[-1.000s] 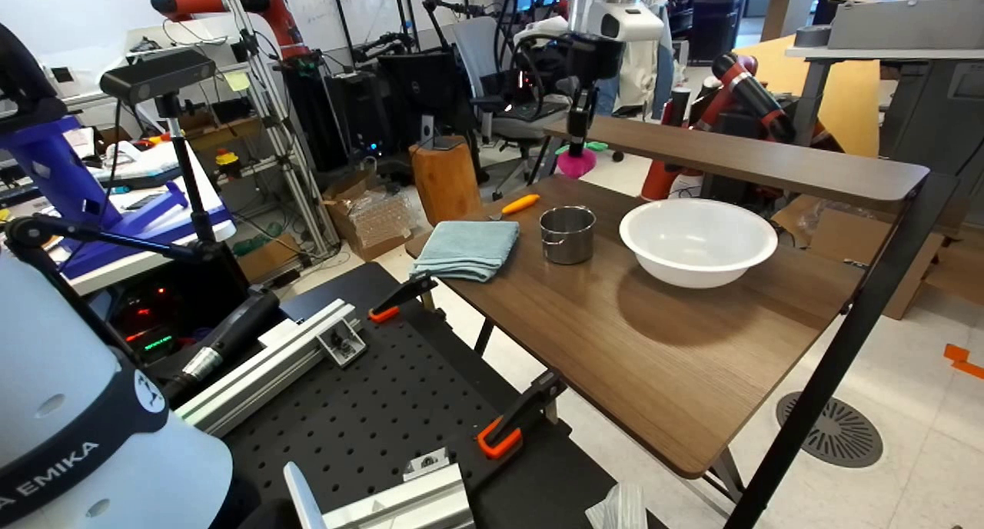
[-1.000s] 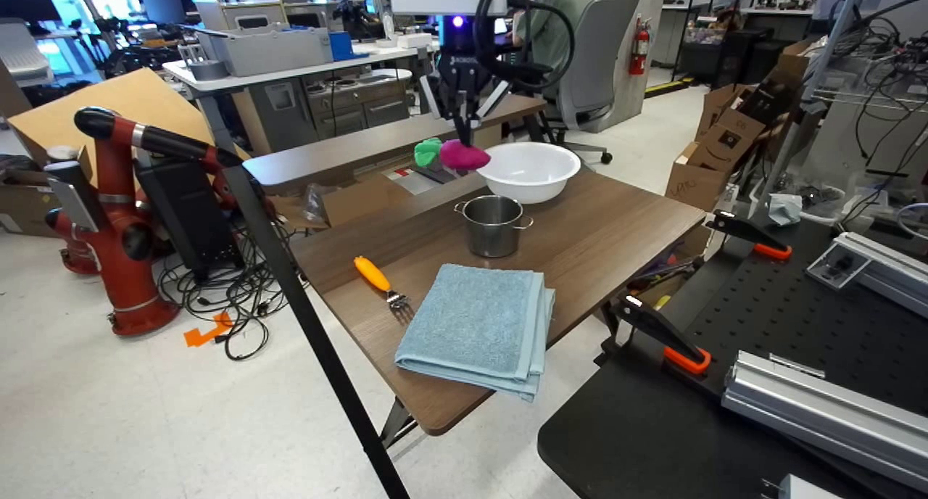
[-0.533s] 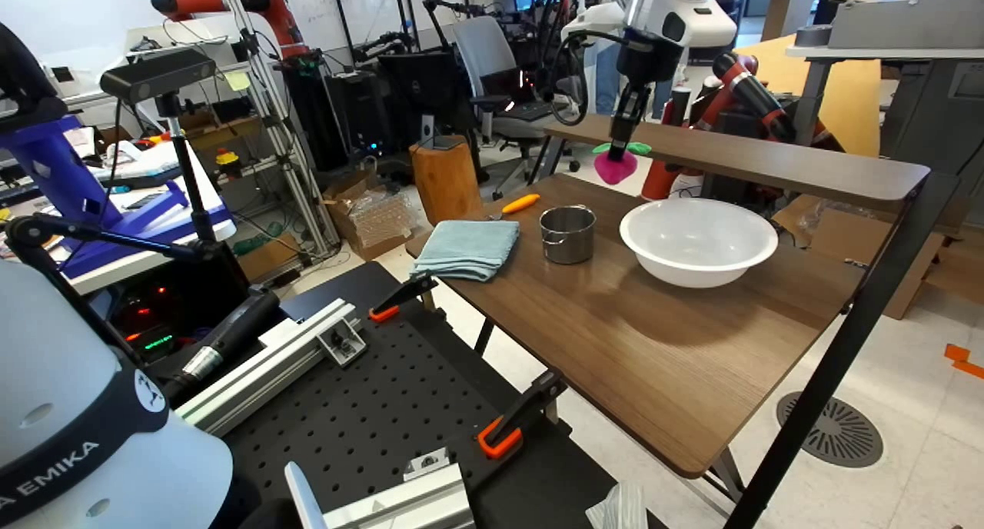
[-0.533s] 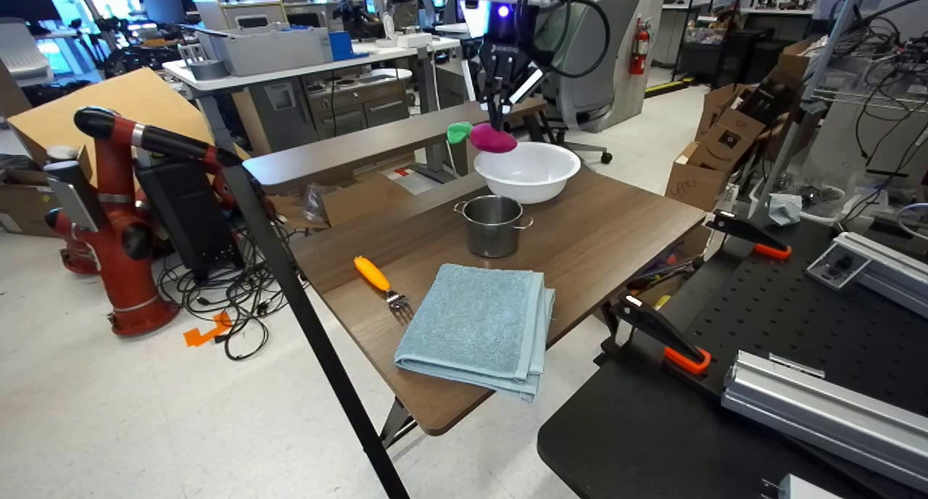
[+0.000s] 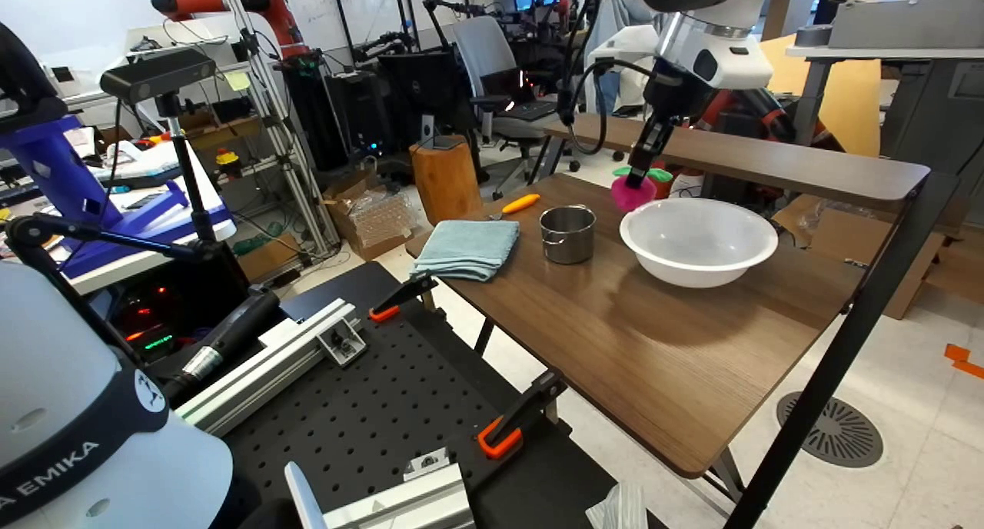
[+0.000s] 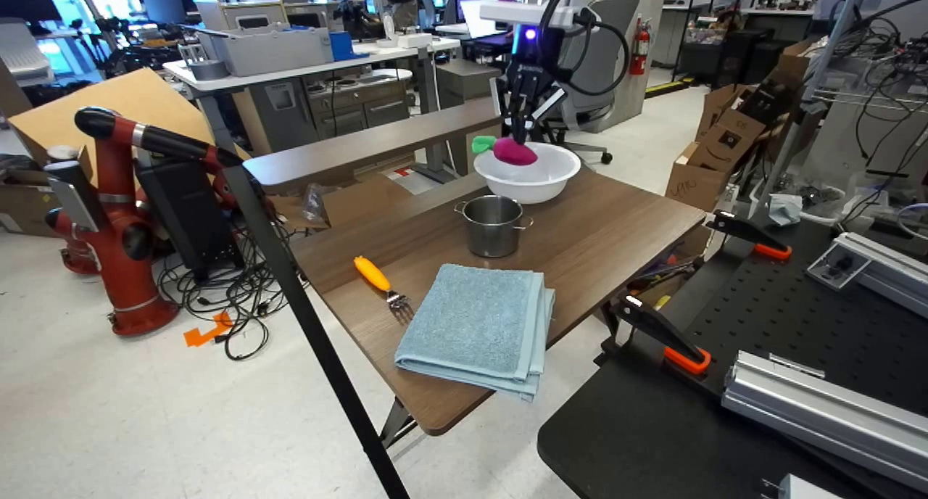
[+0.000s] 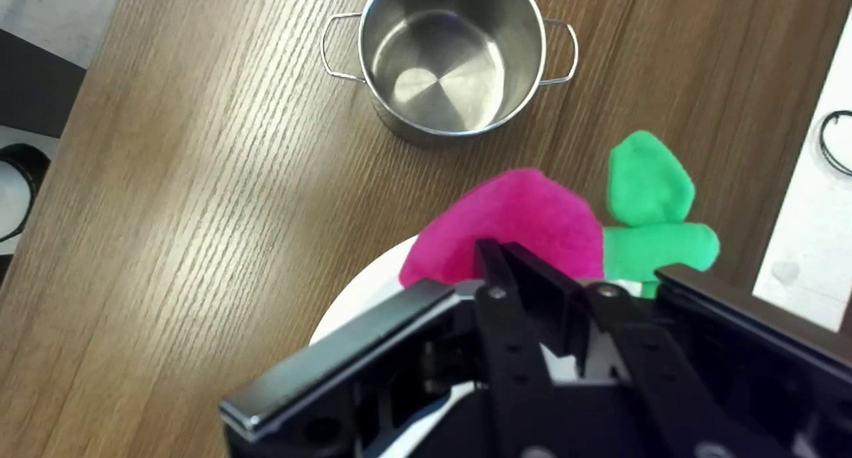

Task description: Put the red plush toy in the white basin

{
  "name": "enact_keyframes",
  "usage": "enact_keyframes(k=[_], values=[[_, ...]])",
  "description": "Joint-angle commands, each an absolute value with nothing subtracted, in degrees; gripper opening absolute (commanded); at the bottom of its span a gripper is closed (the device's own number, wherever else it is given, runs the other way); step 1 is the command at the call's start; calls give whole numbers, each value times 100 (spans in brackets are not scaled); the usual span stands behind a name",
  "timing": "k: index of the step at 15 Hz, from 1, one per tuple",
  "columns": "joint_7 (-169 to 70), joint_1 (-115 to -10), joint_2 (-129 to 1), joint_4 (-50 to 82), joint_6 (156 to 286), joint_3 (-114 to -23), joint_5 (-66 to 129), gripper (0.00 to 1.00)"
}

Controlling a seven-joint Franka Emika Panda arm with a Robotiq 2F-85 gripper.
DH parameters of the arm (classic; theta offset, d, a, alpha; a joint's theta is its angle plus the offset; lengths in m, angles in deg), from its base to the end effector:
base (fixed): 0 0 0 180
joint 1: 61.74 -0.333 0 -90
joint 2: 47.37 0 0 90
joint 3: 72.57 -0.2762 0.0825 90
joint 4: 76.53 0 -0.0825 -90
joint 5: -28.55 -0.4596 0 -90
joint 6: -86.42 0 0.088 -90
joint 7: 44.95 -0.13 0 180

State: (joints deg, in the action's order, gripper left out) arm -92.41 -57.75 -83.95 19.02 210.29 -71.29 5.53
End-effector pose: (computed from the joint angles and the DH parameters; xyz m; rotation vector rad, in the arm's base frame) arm 0.6977 -0.0410 0.1205 -2.4116 1.5915 0.3502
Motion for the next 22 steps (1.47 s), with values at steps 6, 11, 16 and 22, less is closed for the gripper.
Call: enact_keyframes(k=[6, 11, 16, 22], values=[[-9351, -5614, -9010, 1196, 20977, -7038, 258, 1], [-9654, -5514, -9326, 806, 20932, -6931, 270, 1], [-9960, -5414, -9823, 233, 20829, -6930, 314, 1], [-10222, -5394, -10276, -286, 20754, -6970, 368, 1]])
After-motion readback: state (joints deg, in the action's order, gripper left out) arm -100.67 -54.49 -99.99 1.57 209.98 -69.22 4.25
